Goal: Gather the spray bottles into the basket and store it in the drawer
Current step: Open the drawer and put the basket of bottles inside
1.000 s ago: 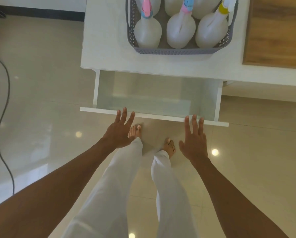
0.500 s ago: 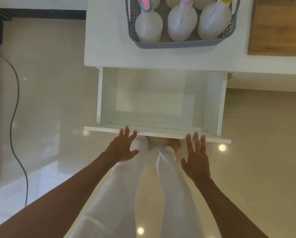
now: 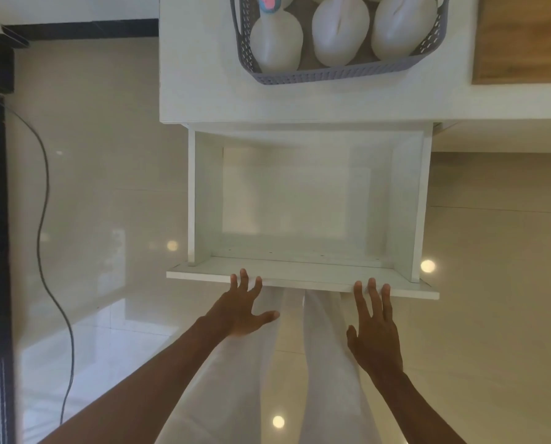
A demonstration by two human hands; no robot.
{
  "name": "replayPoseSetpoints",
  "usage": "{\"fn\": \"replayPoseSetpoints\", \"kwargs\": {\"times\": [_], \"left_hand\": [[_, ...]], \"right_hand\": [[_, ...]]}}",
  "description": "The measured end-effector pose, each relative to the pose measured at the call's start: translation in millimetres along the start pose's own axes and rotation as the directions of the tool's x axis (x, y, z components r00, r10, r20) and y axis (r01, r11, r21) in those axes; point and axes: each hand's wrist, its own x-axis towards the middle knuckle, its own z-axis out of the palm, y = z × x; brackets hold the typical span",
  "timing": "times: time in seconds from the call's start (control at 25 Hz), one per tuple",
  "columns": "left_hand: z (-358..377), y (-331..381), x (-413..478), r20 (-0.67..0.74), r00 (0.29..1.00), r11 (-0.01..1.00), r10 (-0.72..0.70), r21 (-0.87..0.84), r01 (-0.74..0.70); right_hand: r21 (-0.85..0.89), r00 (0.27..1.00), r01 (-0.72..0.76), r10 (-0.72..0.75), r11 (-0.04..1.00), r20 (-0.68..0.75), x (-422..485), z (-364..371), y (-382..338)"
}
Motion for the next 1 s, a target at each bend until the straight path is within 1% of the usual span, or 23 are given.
{"fn": "replayPoseSetpoints", "kwargs": {"times": [0.16,0.24,0.32,0.36,0.44,0.52,0.56,0.6,0.68,0.72,0.76,0.8,0.84,0.88,0.92,1.0], "left_hand": [[3,-1,0,0.022,1.000,1.000,0.006,-0.021,-0.005],[-5,-1,1,0.032,0.999,0.999,0.003,-0.036,-0.002],[-23,-4,2,0.040,0.999,0.997,0.002,-0.075,0.001],[-36,-7,3,0.040,0.999,0.995,0.008,-0.103,-0.004],[-71,-10,2,-0.014,0.999,0.982,0.036,-0.185,-0.038],[-119,-10,1,-0.187,0.981,0.952,0.051,-0.287,-0.104],[-146,-7,1,-0.304,0.952,0.929,0.037,-0.340,-0.144],[-176,-3,1,-0.428,0.904,0.899,0.004,-0.394,-0.190],[-235,3,1,-0.640,0.759,0.799,-0.119,-0.516,-0.310],[-265,5,1,-0.705,0.684,0.723,-0.186,-0.570,-0.391],[-293,6,2,-0.742,0.626,0.642,-0.242,-0.606,-0.470],[-319,7,2,-0.760,0.584,0.573,-0.283,-0.623,-0.533],[-342,8,2,-0.766,0.558,0.522,-0.319,-0.633,-0.572],[-366,9,6,-0.759,0.545,0.481,-0.356,-0.649,-0.590],[-387,12,10,-0.741,0.552,0.448,-0.382,-0.671,-0.591],[-419,22,18,-0.692,0.612,0.411,-0.384,-0.721,-0.558]], "right_hand": [[-0.025,0.999,-0.010,0.009,1.000,-0.034,2,4,0],[-0.042,0.998,-0.042,0.039,0.998,-0.050,4,1,0],[-0.074,0.991,-0.078,0.069,0.994,-0.111,12,-9,-4],[-0.064,0.981,-0.093,0.080,0.994,-0.175,19,-18,-7],[0.062,0.946,-0.100,0.114,0.993,-0.304,41,-45,-15],[0.250,0.891,-0.053,0.160,0.967,-0.426,76,-88,-26],[0.341,0.856,-0.008,0.183,0.940,-0.484,96,-113,-31],[0.415,0.815,0.045,0.207,0.909,-0.541,118,-141,-36],[0.514,0.709,0.146,0.273,0.845,-0.650,160,-200,-49],[0.577,0.665,0.189,0.329,0.795,-0.671,182,-230,-55],[0.641,0.638,0.222,0.388,0.735,-0.665,202,-259,-63],[0.694,0.626,0.250,0.434,0.675,-0.648,220,-285,-70],[0.723,0.627,0.261,0.458,0.639,-0.630,235,-307,-76],[0.727,0.639,0.264,0.450,0.634,-0.624,254,-326,-83],[0.723,0.667,0.243,0.430,0.646,-0.608,271,-341,-87],[0.679,0.716,0.153,0.393,0.718,-0.577,298,-365,-97]]}}
